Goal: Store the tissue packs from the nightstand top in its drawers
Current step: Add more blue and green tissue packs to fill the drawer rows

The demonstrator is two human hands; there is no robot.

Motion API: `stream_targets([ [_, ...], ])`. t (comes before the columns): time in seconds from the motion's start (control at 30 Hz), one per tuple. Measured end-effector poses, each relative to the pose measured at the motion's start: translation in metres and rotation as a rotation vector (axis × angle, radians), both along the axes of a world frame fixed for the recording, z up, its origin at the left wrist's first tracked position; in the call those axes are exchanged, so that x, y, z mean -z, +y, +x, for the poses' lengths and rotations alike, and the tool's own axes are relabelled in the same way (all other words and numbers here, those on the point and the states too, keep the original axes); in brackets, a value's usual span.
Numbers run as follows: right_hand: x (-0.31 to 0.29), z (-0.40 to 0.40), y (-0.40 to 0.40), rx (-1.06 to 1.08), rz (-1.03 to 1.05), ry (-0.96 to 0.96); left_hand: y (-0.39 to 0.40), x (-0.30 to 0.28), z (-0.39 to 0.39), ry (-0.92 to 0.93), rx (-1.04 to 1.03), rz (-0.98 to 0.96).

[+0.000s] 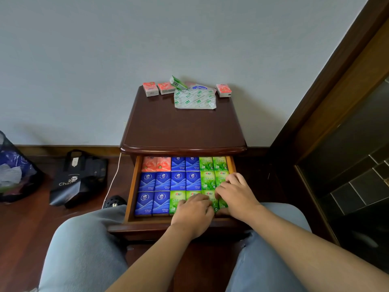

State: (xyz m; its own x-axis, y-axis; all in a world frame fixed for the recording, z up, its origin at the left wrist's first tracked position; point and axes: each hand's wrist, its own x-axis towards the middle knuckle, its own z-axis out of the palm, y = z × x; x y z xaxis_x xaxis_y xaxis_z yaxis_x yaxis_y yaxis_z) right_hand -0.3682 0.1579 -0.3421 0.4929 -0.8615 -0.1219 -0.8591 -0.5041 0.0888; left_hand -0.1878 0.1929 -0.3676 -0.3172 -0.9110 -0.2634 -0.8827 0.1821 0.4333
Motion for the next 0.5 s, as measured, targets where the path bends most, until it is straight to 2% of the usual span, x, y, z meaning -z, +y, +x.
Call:
stream_targets([
  [0.13,-0.002,0.004,-0.004,0.025,0.036,0.034,-0.002,-0.002,0.000,0.044,-0.022,-0.006],
  [0.27,-0.012,0.009,-0.015,0.041,0.030,0.000,-0.020,-0.015,0.017,0.139,-0.211,-0.184],
  [0.43,-0.048,0.031,-0.048,0.050,-0.235,-0.290,-0.074,-0.053,0.065,0.141,-0.377,-0.584],
  [0.5,-0.065,0.045,-0.069,0.081,-0.265,-0.410,-0.101,-0.066,0.085,0.113,-0.435,-0.647],
])
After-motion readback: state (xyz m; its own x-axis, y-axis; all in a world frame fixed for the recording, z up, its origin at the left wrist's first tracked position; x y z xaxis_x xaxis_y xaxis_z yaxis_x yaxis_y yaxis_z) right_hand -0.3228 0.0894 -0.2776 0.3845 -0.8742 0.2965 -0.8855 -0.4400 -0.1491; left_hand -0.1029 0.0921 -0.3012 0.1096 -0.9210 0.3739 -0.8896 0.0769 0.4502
